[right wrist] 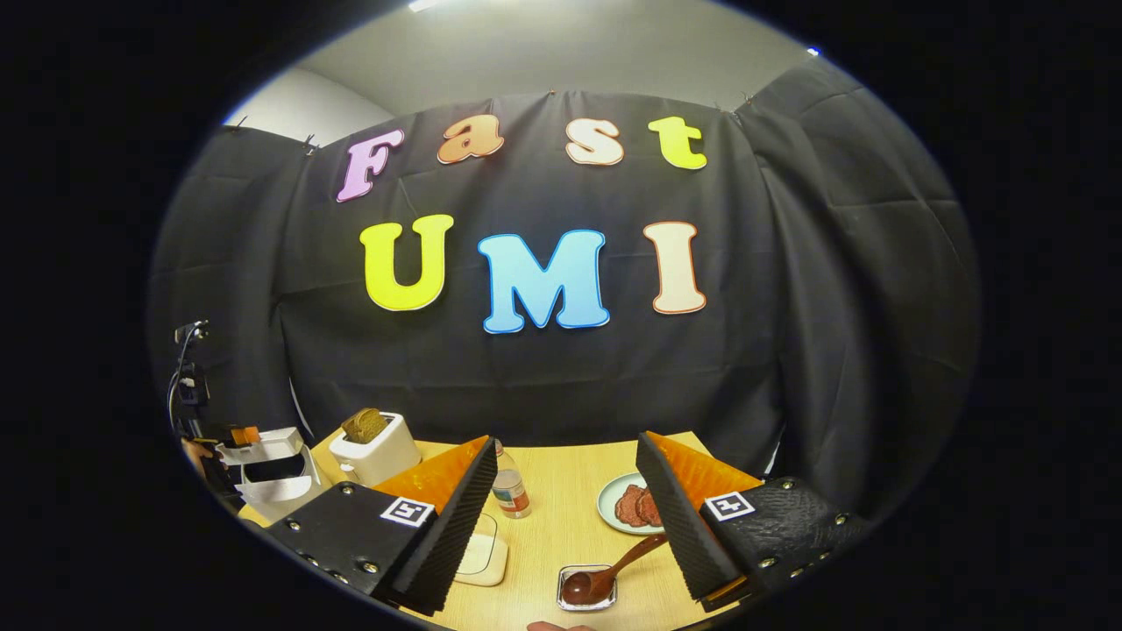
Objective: Close the left gripper, press the button to open the rice cooker; take a wooden spoon from the chopstick holder with the right hand, scoop a spoonful of rice and pour it into the rice cooker, then put the wooden spoon back into the chopstick holder.
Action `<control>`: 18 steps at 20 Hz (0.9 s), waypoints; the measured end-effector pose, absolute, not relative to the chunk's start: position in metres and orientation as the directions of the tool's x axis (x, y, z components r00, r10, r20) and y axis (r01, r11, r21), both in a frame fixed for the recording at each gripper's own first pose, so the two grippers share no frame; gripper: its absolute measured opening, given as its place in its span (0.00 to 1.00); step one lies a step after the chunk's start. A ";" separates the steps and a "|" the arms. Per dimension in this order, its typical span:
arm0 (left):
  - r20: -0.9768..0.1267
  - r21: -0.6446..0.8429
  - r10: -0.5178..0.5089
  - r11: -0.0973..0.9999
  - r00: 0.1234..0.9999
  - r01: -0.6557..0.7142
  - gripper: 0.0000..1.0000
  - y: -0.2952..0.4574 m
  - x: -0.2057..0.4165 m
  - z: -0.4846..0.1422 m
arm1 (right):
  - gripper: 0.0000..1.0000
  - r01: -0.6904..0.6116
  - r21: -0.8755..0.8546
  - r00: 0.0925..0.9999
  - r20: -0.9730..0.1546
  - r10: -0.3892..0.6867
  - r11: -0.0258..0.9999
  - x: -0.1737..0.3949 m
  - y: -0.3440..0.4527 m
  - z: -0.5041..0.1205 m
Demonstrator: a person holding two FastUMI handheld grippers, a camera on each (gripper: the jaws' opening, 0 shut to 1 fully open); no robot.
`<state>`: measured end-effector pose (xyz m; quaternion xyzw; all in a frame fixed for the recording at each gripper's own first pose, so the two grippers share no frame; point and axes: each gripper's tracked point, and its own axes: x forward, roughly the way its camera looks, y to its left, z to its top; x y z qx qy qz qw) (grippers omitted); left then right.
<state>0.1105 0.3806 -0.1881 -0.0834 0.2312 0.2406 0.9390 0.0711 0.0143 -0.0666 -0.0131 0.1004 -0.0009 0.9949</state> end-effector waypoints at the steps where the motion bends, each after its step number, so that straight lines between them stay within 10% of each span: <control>1: -0.479 -0.046 0.408 0.872 0.777 -0.487 0.96 0.379 0.110 -0.191 | 0.96 -0.001 -0.025 0.980 -0.201 -0.004 1.000 0.070 0.015 -0.067; 18: -0.580 0.022 0.368 0.899 0.727 -0.438 0.96 0.359 0.093 -0.244 | 0.96 0.006 -0.009 0.973 -0.232 -0.008 1.000 0.055 0.018 -0.083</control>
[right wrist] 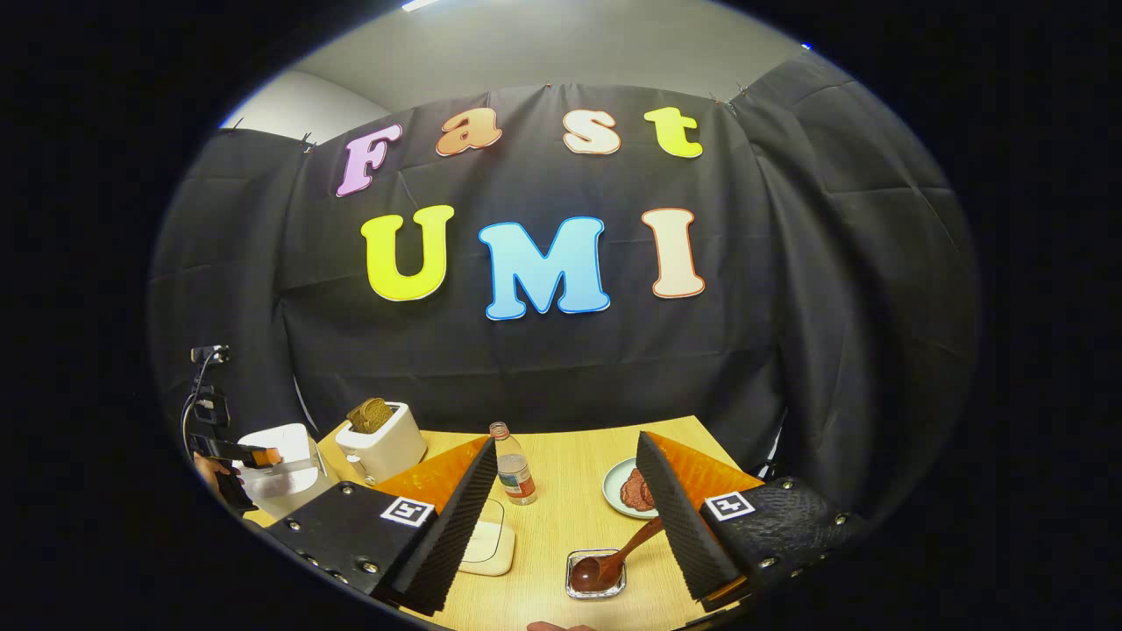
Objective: Close the left gripper, press the button to open the rice cooker; take a wooden spoon from the chopstick holder with the right hand, scoop a spoonful of rice and pour it into the rice cooker, then put the wooden spoon back into the chopstick holder.
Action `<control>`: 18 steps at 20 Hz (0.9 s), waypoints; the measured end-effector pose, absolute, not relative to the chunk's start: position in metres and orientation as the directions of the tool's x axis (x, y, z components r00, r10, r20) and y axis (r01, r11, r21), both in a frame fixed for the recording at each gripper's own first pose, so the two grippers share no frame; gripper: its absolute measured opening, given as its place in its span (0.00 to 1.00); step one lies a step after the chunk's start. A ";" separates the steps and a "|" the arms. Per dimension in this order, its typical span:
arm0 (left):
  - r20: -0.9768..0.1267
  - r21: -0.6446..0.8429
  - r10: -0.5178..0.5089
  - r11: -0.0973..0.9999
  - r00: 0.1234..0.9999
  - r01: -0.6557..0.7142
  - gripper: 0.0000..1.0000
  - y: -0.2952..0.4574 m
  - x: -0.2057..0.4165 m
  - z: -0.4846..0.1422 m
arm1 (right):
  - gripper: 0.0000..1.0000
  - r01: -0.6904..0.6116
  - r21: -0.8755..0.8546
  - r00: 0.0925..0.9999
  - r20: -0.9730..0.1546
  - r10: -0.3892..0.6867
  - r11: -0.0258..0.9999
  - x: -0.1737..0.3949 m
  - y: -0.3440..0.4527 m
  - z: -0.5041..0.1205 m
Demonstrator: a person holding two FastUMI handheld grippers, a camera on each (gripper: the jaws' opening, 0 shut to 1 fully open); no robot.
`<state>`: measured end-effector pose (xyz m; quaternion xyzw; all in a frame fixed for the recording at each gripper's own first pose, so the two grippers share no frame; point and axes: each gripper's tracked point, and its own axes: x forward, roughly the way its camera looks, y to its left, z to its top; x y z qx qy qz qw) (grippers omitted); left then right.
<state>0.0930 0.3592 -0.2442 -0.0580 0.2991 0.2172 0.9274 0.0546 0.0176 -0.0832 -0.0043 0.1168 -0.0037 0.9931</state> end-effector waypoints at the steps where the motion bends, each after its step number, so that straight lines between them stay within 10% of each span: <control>1: -0.586 0.027 0.367 0.900 0.722 -0.436 0.94 0.359 0.093 -0.247 | 0.96 0.006 -0.009 0.972 -0.233 -0.008 1.000 0.054 0.018 -0.084; 18: -0.551 -0.054 0.317 0.910 0.772 -0.412 0.96 0.354 0.099 -0.228 | 0.96 -0.044 0.023 0.981 -0.189 0.048 0.999 0.060 0.033 -0.064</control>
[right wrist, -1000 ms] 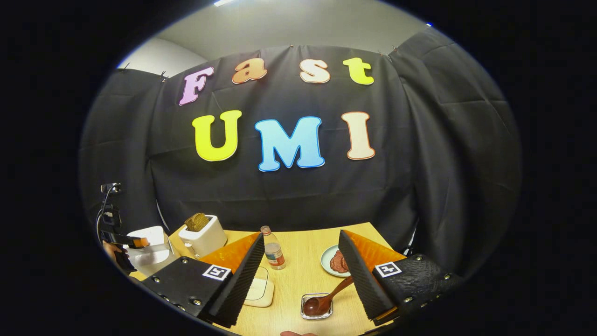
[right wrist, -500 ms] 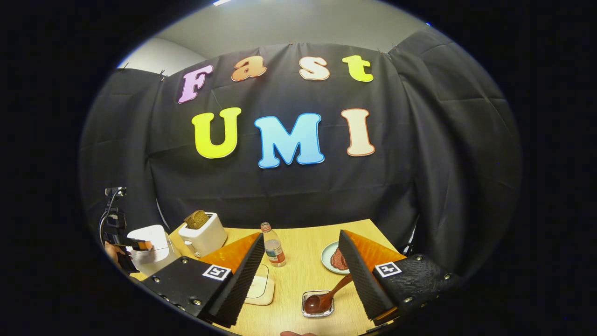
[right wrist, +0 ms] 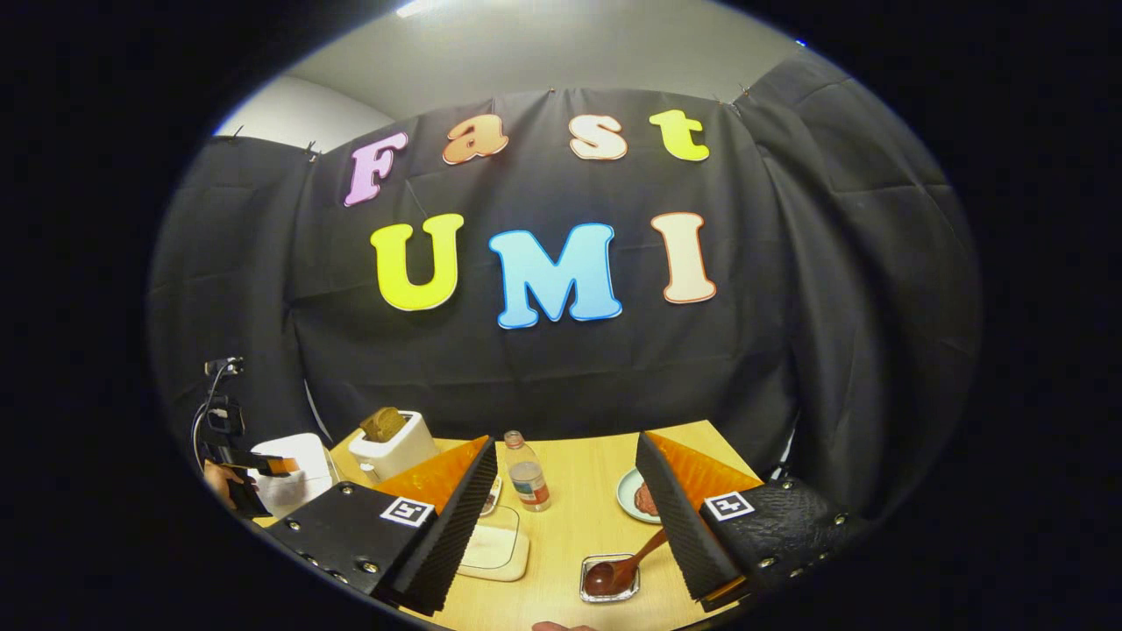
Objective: Close the left gripper, press the button to open the rice cooker; take a wooden spoon from the chopstick holder with the right hand, scoop a spoonful of rice and pour it into the rice cooker, then put the wooden spoon back into the chopstick holder.
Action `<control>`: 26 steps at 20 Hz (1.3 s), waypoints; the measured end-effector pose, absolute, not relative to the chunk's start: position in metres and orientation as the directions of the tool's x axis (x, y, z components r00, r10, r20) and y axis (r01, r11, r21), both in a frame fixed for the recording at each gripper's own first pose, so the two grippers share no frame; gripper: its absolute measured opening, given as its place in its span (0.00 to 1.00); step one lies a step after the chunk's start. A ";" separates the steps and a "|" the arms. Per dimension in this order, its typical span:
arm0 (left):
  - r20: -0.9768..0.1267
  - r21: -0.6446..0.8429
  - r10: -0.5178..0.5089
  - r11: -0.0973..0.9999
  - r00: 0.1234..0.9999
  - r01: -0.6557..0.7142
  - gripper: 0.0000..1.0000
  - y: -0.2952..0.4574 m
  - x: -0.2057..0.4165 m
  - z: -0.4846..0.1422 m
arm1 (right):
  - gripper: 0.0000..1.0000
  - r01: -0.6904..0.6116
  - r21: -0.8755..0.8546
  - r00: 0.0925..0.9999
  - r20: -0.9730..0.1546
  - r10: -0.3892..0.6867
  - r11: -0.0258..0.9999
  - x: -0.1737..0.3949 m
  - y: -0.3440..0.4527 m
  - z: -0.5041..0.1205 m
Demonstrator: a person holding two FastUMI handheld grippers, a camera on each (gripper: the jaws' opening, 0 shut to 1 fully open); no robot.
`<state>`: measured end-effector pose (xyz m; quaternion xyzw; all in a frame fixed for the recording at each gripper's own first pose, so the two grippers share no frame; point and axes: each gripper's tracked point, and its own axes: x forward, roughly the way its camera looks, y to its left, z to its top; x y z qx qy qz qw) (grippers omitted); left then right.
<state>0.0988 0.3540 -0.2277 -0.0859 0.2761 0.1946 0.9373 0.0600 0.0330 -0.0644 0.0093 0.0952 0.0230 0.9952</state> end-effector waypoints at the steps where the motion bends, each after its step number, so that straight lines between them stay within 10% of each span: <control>1: -0.509 -0.062 0.306 0.919 0.804 -0.388 0.97 0.345 0.101 -0.208 | 0.96 -0.047 0.014 0.983 -0.179 0.049 0.999 0.061 0.032 -0.062; 15: 0.069 -0.028 0.086 0.996 0.994 -0.084 0.97 0.119 0.029 0.055 | 0.96 -0.025 0.013 1.000 -0.012 0.025 1.000 0.043 0.035 0.017; 26: 0.038 -0.022 0.053 0.998 0.998 -0.052 0.96 0.093 0.011 0.052 | 0.96 -0.070 -0.007 0.997 0.039 0.070 0.998 0.023 0.054 0.023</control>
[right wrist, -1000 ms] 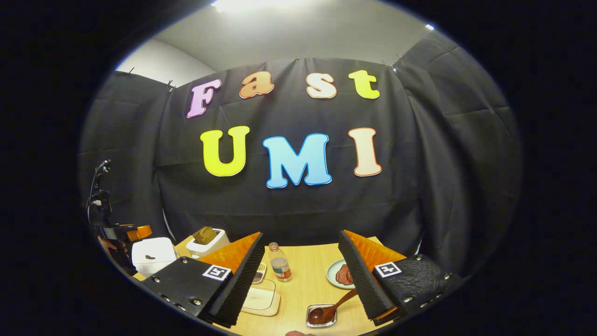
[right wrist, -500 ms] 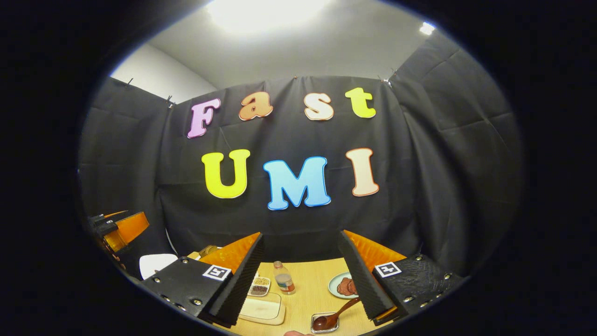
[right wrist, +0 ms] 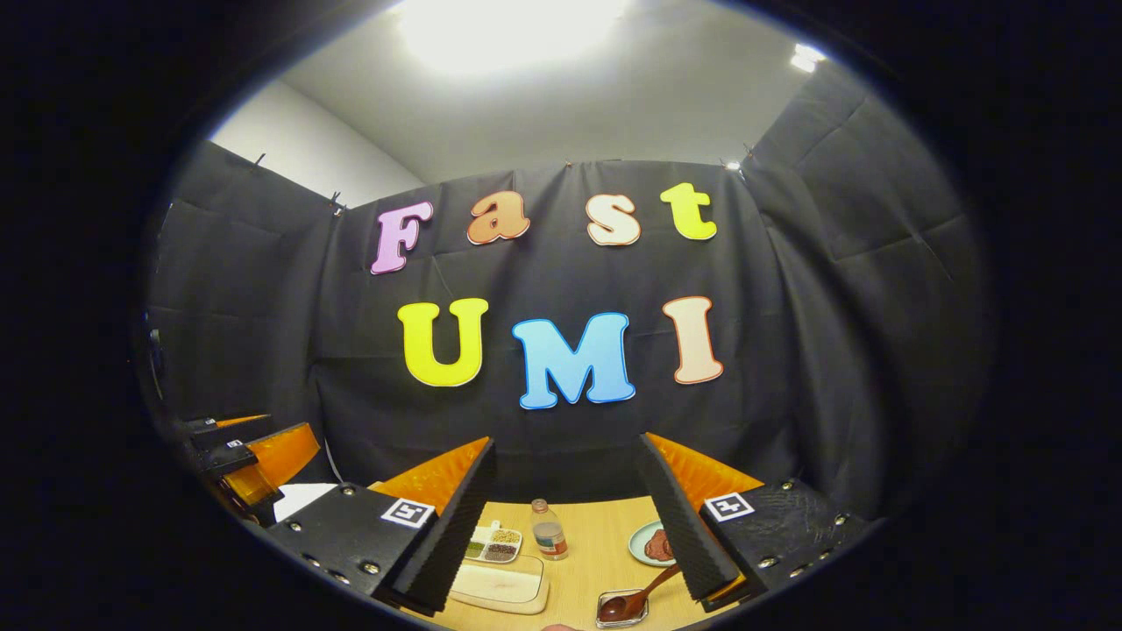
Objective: Close the left gripper, press the button to open the rice cooker; take a wooden spoon from the chopstick holder with the right hand, scoop a spoonful of rice and pour it into the rice cooker, then put the wooden spoon back into the chopstick holder.
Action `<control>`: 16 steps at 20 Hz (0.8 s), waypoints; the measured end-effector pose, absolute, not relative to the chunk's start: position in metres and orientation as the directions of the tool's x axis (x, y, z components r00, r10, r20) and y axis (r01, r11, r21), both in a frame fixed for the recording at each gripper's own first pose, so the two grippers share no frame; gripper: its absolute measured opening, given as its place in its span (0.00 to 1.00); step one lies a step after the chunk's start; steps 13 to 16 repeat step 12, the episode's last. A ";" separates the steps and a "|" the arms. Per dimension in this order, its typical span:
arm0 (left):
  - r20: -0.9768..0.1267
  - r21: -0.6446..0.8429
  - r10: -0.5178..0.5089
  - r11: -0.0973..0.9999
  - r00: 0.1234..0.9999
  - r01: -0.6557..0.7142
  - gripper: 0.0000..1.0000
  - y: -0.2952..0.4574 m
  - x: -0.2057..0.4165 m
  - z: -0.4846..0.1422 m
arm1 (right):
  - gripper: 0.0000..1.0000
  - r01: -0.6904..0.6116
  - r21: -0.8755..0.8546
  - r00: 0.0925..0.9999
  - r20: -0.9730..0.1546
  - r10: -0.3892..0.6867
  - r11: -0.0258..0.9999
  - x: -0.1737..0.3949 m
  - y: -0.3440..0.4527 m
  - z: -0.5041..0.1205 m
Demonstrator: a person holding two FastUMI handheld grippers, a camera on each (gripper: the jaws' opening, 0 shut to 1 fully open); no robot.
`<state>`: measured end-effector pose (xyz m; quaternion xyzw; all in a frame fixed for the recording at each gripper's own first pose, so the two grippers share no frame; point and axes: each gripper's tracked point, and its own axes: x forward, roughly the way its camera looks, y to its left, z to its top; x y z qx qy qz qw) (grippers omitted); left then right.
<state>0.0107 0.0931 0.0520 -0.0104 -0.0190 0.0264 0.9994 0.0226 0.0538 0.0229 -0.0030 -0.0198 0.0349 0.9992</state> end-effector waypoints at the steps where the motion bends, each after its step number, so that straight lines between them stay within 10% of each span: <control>1: 0.037 -0.016 0.053 0.998 0.998 -0.053 0.96 0.093 0.012 0.052 | 0.96 -0.072 -0.014 0.997 0.034 0.073 0.997 0.022 0.056 0.022; 16: 0.004 0.020 0.051 0.999 0.999 -0.051 0.97 0.102 0.009 0.043 | 0.96 -0.065 0.014 0.998 -0.006 0.066 0.998 0.029 0.064 0.007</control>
